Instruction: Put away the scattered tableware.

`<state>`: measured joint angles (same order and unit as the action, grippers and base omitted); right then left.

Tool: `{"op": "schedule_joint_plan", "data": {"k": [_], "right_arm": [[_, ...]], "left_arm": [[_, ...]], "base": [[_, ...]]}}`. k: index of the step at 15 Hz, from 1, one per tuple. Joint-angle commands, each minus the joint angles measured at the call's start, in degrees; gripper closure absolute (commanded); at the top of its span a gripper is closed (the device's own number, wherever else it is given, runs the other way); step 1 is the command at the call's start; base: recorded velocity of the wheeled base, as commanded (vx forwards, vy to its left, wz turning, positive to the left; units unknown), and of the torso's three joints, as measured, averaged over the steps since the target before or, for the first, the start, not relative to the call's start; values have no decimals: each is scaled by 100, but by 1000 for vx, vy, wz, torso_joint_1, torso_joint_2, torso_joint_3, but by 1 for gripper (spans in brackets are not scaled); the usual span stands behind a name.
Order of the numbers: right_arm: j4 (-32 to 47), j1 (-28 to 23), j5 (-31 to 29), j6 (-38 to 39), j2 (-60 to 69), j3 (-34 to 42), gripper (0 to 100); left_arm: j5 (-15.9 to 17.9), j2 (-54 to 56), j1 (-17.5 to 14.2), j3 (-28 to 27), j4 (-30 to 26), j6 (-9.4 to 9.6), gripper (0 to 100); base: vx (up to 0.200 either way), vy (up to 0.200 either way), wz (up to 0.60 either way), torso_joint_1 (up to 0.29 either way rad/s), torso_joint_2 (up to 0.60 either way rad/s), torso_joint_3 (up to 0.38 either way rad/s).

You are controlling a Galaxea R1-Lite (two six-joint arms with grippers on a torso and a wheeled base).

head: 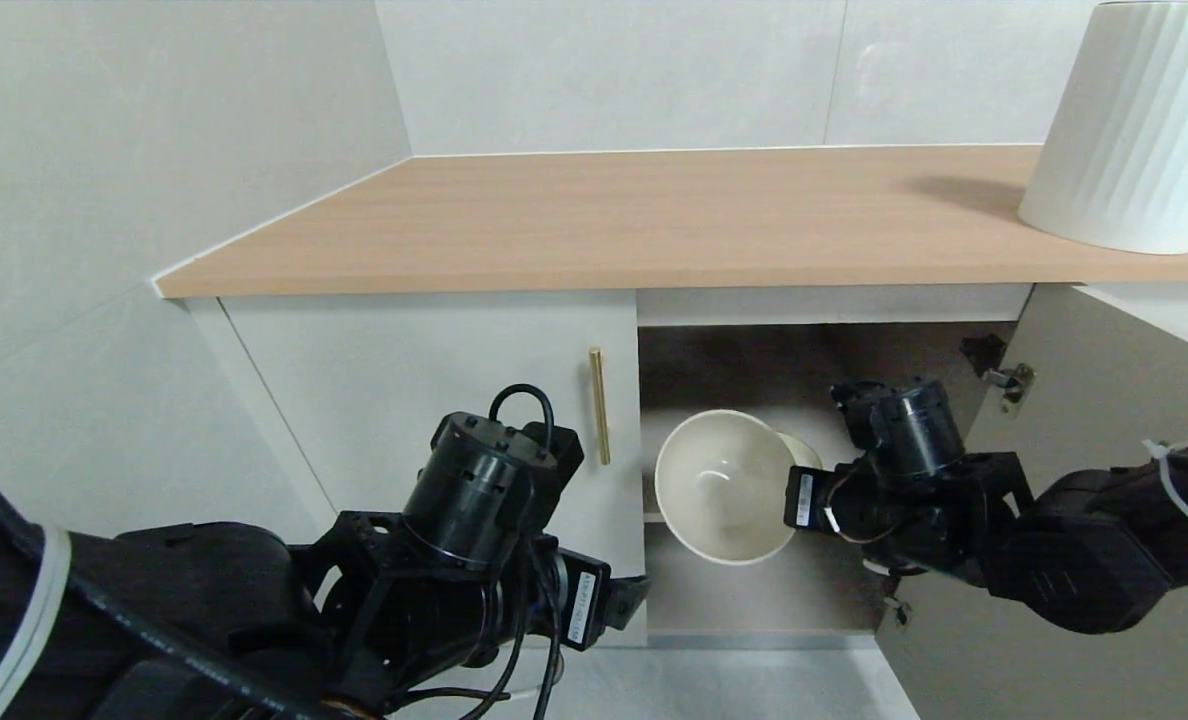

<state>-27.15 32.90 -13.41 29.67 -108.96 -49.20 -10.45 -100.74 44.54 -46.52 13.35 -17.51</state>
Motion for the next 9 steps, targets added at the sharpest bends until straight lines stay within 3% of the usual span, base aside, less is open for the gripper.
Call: {"op": "schedule_joint_plan", "data": {"k": [1,9], "right_arm": [[-396,-425,-30,-5,-503,-54,100],[-396,-1154,-338,135,-1620,-1206,100]], "left_arm": [[-1,28,2,-6,1,2,0],[-1,28,-16,-24,1,2,0]], "base": [[0,0,0,0,0,0],[0,0,0,0,0,0]]}}
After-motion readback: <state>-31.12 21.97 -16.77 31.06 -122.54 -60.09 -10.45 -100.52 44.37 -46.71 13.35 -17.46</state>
